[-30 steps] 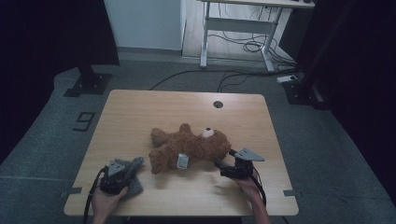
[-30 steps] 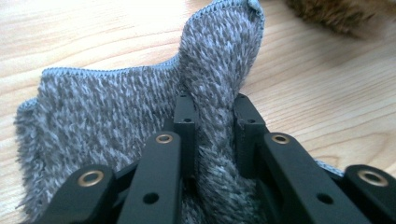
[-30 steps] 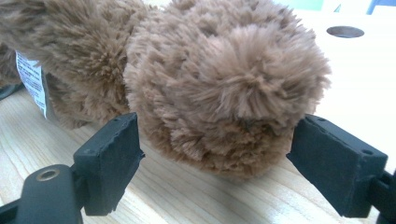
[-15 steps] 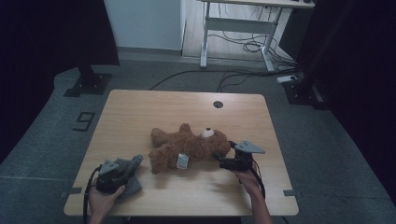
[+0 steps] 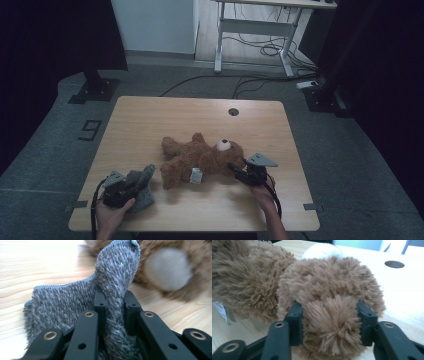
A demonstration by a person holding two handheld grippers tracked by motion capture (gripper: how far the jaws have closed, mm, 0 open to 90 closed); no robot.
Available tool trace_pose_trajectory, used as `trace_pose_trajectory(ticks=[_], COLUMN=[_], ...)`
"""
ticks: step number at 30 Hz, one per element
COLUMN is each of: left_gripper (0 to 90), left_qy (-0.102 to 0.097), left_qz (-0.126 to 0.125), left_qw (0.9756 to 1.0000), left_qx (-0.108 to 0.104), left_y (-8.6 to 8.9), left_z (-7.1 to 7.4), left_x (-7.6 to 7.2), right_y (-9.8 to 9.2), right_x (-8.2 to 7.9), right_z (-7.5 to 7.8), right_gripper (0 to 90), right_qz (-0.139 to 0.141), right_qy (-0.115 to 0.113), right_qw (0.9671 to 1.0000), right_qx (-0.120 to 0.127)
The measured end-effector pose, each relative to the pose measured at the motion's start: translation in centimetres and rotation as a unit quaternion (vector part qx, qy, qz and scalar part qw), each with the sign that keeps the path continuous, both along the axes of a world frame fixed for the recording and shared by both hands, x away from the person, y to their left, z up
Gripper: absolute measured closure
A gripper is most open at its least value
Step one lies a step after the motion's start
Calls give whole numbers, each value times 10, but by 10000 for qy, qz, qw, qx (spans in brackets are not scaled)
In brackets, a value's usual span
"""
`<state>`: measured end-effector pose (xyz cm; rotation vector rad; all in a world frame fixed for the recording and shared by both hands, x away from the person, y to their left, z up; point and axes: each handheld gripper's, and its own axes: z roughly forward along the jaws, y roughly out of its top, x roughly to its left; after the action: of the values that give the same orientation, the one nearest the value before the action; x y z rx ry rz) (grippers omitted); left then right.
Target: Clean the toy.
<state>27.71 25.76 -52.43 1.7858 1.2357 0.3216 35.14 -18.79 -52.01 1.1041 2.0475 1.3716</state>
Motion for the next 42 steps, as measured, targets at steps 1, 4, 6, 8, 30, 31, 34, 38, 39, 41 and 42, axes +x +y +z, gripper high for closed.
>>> trace_pose_trajectory(ticks=[1, 4, 6, 8, 30, 31, 34, 38, 39, 41, 42], left_gripper=[766, 766, 767, 767, 770, 770, 772, 772, 770, 770, 770], left_qy=[-5, -14, -29, -60, -948, -963, -978, -691, -638, -534, -447], left_qz=[-105, -189, -235, -280, -720, -820, -1112, -1321, -1339, -1327, -1319], left_qw=[9999, 9998, 9997, 9996, 9922, 9914, 9889, 9888, 9889, 9897, 9902], left_qx=[-84, -50, -97, -81, -380, -348, -98, 81, 76, 83, 74], left_y=[-6, -13, -16, -20, -55, -65, -101, -152, -157, -166, -167], left_z=[1, 3, 4, 6, 78, 82, 86, 74, 70, 60, 54], left_x=[0, 1, 2, 3, 14, 16, 21, 36, 39, 43, 46], right_y=[0, -1, -1, -2, 0, 0, -1, -1, -1, -2, -2], right_x=[-2, -5, -7, -9, -35, -35, -35, -35, -36, -36, -36], right_z=[-1, -1, -2, -2, -1, -1, -1, -1, -2, -2, -2], right_gripper=[545, 558, 569, 577, 581, 581, 581, 582, 582, 581, 581], right_qz=[-6, -18, -41, -46, -128, -127, -108, -98, -96, -92, -92], right_qy=[-7, -29, -28, -11, 30, 36, 43, 34, 39, 39, 39], right_qw=[10000, 10000, 10000, 10000, 9999, 9999, 9999, 9999, 9999, 9999, 9999], right_qx=[-30, -80, -74, -83, -29, -27, -14, 3, 9, 14, 14])
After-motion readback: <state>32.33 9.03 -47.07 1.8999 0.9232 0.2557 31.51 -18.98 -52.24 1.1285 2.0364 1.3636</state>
